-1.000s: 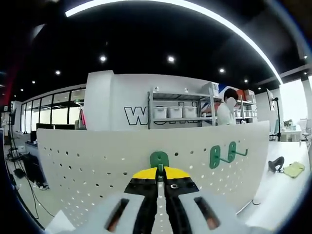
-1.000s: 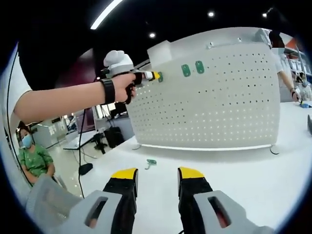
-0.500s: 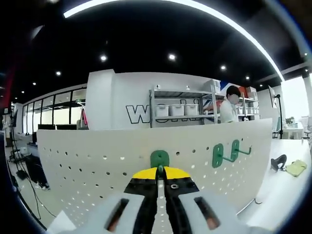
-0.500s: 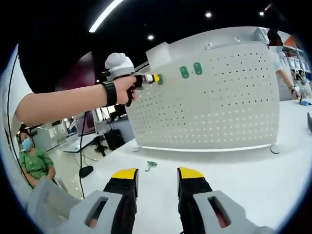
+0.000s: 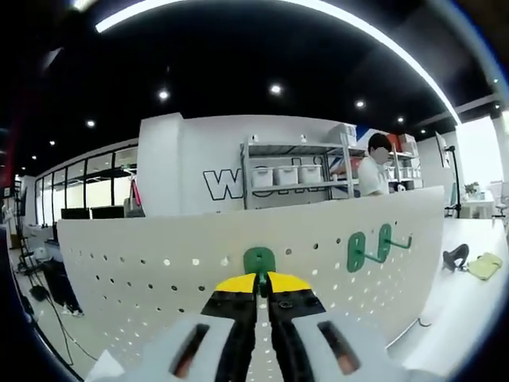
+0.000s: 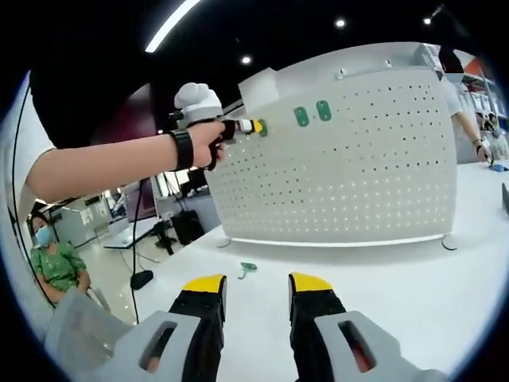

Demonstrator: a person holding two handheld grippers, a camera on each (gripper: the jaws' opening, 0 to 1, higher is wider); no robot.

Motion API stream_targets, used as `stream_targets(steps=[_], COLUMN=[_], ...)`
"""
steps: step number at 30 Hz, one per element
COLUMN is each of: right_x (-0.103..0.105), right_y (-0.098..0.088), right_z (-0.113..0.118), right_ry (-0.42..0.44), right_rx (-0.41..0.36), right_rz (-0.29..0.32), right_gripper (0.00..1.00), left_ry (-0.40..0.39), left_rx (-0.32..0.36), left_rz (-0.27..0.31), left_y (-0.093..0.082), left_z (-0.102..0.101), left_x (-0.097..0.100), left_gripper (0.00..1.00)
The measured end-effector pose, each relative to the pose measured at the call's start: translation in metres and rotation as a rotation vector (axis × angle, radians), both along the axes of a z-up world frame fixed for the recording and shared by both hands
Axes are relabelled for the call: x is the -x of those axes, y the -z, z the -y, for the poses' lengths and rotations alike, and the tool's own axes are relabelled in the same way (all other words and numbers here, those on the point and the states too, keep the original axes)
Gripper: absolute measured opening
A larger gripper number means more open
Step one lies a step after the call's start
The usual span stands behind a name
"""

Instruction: Insert the hook assembly into the mounting plate slot until the hook locks in place.

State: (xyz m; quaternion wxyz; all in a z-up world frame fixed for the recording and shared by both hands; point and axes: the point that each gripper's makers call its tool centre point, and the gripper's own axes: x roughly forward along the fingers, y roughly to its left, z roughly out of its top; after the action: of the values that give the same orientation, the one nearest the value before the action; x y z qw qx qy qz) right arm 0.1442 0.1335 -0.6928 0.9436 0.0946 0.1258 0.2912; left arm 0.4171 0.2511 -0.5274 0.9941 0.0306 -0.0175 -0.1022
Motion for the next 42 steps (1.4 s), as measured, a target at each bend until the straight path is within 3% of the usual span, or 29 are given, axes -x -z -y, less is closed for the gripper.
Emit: stream_targets(steps=[10,16,24,42], right_x=[0.000,0.001,0.000,0.002], right_y=[0.003,0.003,0.003,0.003], right_z=[0.005,0.005,0.001,-0.010], right_ry=[0.011,0.014,0.004,-0.038], right_rx=[0.000,0.000,0.004,0.018], right_rz=[-0.008,-0.011,-0.007,-0.012], right_gripper=[0.31,0.31,0.31,0.31], left_ry=[0.020,0.026,0.062,0.132], left_rx=[-0.002,0.005,0.000,-0.007], left_rz=[0.032,0.007,-0.001,0.012], left_y=[-0.015,-0.009,-0.005,-0.008], left_z=[0.010,0.008,0.010,0.007], left_x=[-0.002,-0.003,0.001,0.044], left_gripper=[0.05,0.05,0.11,0.17])
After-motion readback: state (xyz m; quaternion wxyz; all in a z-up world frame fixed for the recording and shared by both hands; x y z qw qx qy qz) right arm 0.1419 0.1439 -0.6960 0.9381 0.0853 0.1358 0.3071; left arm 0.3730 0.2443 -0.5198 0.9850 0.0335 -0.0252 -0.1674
